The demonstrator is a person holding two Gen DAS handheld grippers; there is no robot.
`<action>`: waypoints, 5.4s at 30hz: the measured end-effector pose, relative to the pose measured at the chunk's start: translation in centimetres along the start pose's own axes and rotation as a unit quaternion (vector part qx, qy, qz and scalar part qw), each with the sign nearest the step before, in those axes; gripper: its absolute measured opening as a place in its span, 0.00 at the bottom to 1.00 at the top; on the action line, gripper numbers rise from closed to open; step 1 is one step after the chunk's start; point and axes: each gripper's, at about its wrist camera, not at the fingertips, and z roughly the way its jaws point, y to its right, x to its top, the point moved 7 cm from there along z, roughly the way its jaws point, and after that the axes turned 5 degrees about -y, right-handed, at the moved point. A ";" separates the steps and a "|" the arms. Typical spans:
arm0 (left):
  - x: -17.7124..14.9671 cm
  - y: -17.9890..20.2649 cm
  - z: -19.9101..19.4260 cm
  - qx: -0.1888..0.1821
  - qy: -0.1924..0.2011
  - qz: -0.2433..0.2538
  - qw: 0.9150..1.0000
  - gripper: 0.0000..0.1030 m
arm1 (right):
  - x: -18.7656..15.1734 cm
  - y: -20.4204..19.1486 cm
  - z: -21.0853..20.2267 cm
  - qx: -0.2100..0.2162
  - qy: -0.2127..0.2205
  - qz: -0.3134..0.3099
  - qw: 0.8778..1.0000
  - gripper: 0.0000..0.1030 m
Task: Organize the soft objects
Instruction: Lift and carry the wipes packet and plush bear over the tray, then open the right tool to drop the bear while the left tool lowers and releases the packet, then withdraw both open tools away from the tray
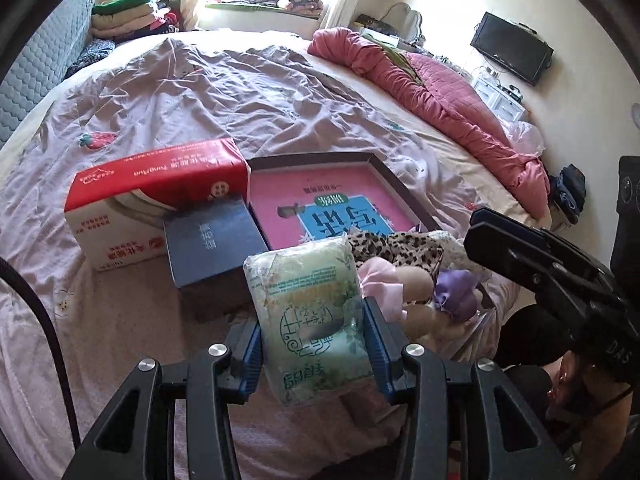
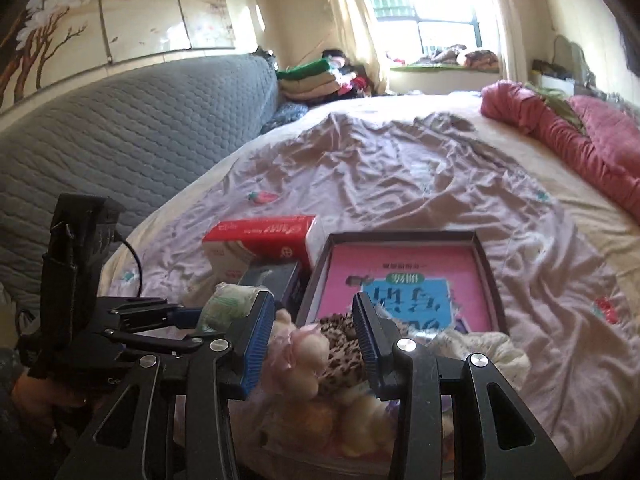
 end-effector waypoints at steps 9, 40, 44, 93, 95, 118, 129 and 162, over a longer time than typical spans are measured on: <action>-0.1 1.5 1.5 -0.004 -0.010 0.021 1.000 0.44 | -0.6 1.4 -0.1 -0.030 -0.005 0.004 1.000 0.44; 1.9 5.7 5.7 0.014 -0.012 0.080 0.997 0.44 | -4.0 8.4 1.3 -0.135 -0.040 0.058 0.988 0.63; 1.8 5.5 6.1 0.015 -0.013 0.079 0.997 0.45 | -4.0 8.5 1.4 -0.140 -0.040 0.058 0.988 0.65; -1.2 5.0 5.7 -0.008 -0.012 0.057 0.998 0.50 | -5.2 7.6 2.1 -0.157 -0.047 0.035 0.986 0.72; -1.1 4.8 6.1 -0.012 -0.015 0.050 0.999 0.51 | -5.3 7.7 2.2 -0.161 -0.047 0.033 0.985 0.73; -0.8 4.1 4.7 0.011 0.002 0.062 0.998 0.69 | -4.6 7.5 1.2 -0.175 -0.038 0.030 0.983 0.74; 0.1 3.3 1.4 0.010 0.034 0.044 0.998 0.75 | -3.7 6.8 -0.5 -0.173 -0.022 0.041 0.984 0.76; -6.6 -1.3 -8.5 0.137 0.032 -0.021 0.990 0.82 | -6.3 -4.5 -5.8 -0.143 0.006 0.031 0.989 0.82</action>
